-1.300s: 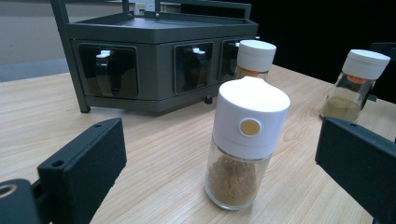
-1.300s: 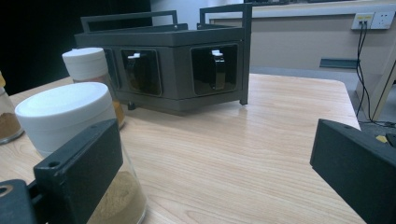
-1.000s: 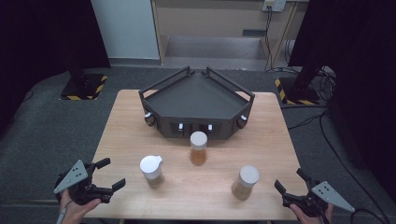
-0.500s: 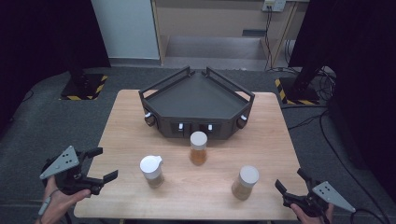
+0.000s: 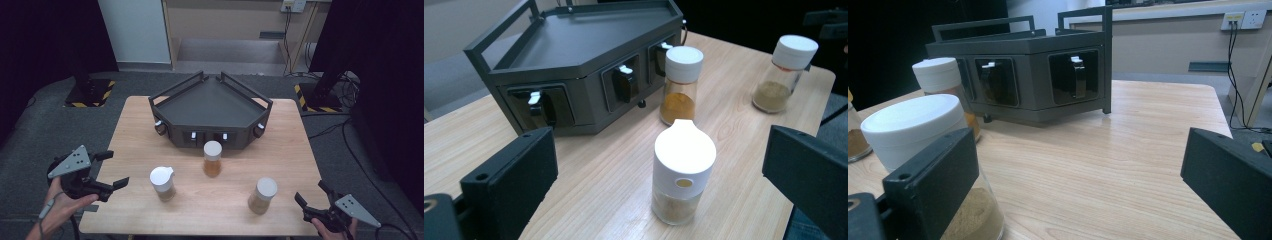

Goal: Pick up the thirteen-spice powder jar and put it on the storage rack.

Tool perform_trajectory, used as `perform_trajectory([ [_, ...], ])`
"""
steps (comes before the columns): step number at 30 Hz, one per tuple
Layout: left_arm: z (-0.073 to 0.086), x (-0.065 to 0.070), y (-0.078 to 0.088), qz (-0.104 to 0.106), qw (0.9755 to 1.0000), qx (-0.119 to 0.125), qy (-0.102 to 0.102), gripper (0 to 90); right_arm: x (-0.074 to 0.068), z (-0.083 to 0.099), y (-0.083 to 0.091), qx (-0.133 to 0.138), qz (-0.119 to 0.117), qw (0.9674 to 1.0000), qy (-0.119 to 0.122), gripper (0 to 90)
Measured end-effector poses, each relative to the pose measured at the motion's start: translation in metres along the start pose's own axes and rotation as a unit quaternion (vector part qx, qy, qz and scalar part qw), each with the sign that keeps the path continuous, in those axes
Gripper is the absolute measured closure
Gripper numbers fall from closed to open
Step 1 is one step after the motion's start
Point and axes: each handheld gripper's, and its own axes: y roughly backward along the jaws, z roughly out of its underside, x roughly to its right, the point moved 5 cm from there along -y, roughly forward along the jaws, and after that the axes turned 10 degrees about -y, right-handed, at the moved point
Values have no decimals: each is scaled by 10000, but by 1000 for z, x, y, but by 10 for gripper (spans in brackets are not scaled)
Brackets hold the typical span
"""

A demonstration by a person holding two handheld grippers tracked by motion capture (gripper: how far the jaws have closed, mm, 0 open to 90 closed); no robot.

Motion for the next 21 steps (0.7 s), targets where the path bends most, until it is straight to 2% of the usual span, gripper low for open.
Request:
perform_trajectory([
  [9, -10, -2, -17, 154, 9993, -335, -97, 0, 0, 0, 0, 15, 9, 10000, 26, 25],
  [21, -20, -2, -40, 316, 9976, -593, -174, 5, 0, 0, 1, 13, 5, 10000, 43, 26],
])
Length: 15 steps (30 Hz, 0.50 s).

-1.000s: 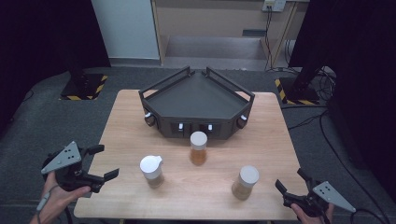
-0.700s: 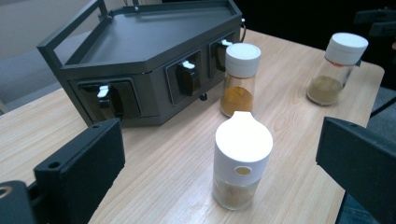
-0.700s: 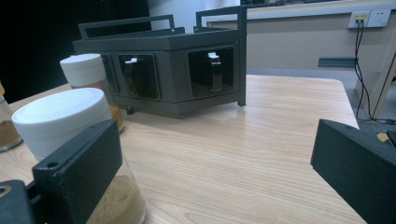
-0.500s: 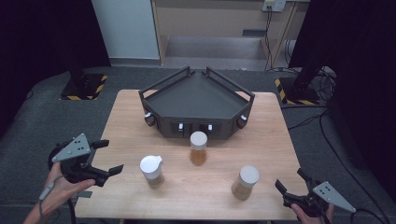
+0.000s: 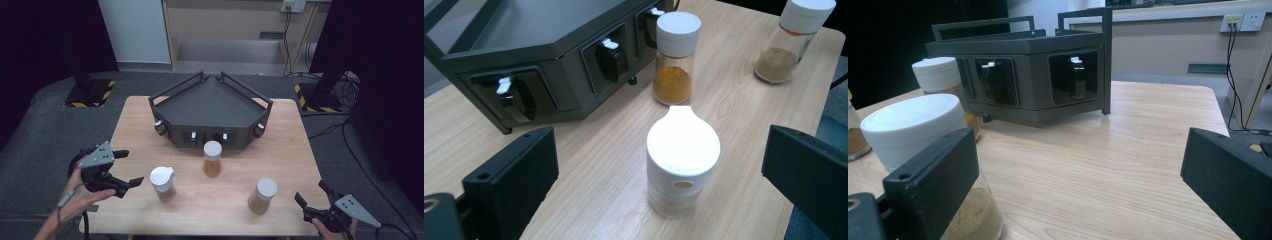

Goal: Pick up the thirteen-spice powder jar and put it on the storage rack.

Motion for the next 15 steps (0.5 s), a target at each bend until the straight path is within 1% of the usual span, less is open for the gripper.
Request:
perform_trajectory([
  [5, -4, 0, -8, 87, 9999, -87, 7, 8, 0, 0, 0, -8, -17, 10000, 24, 26],
  [11, -11, 2, -20, 192, 9995, -229, -133, 11, 0, 0, 0, -10, -18, 10000, 28, 28],
  [15, -13, 2, -27, 259, 9991, -288, -148, 11, 0, 0, 0, -10, -18, 10000, 28, 29],
])
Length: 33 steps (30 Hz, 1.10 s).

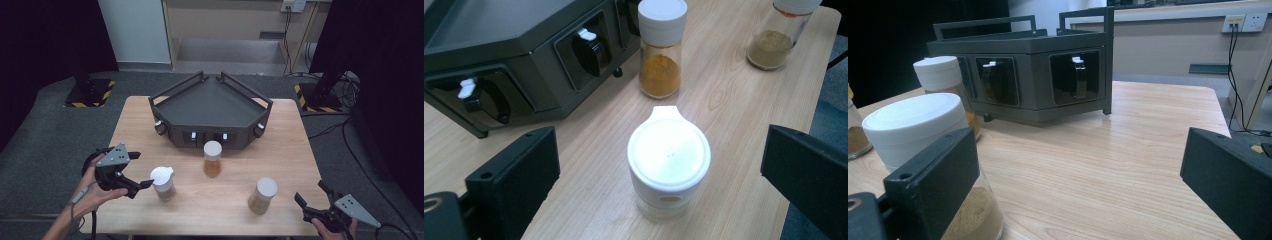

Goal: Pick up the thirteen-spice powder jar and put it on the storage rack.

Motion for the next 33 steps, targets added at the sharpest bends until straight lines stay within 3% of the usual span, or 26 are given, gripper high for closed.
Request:
perform_trajectory([
  [20, -2, -2, -32, 149, 9994, -296, 93, 24, 0, 0, 0, 5, -12, 10000, -1, 30],
  [30, 5, -1, -43, 233, 9991, -311, 193, 33, 0, 0, 0, -19, -19, 10000, 8, 31],
  [33, 5, 0, -48, 252, 9988, -386, 142, 37, 0, 0, 0, -15, -16, 10000, 9, 31],
])
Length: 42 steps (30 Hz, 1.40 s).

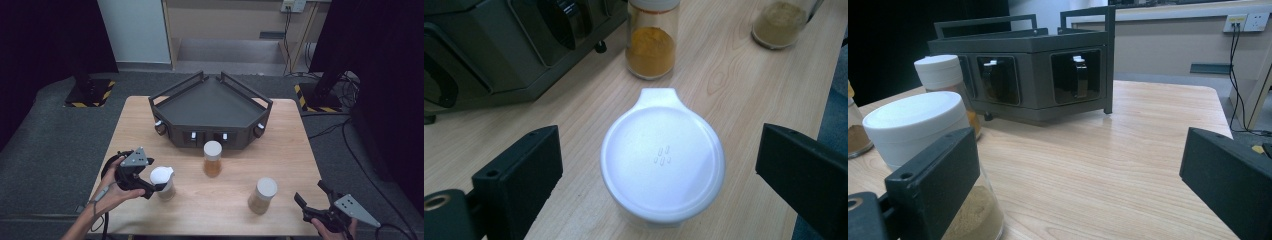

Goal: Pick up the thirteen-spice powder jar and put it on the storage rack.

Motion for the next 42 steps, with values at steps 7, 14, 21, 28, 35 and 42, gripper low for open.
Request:
perform_trajectory([
  [7, -2, 2, -14, 29, 9998, -171, -119, 66, 0, 0, 0, 3, 3, 10000, -7, 31],
  [14, 0, 2, -21, 65, 9997, -175, -136, 98, 0, 0, 0, -6, -1, 10000, -12, 32],
  [21, 3, 2, -25, 64, 9996, -205, -161, 140, 0, 0, 0, -9, -6, 10000, -14, 33],
  [28, 8, 2, -26, 21, 9996, -131, -244, 286, 1, 0, 0, -18, -9, 10000, -8, 33],
  [35, 11, -1, -25, 72, 9998, -57, -171, 291, 0, 0, 0, -23, 18, 10000, -10, 30],
  [42, 11, -8, -23, 105, 9999, -89, -77, 293, 1, 1, 0, -22, 21, 10000, -48, 19],
])
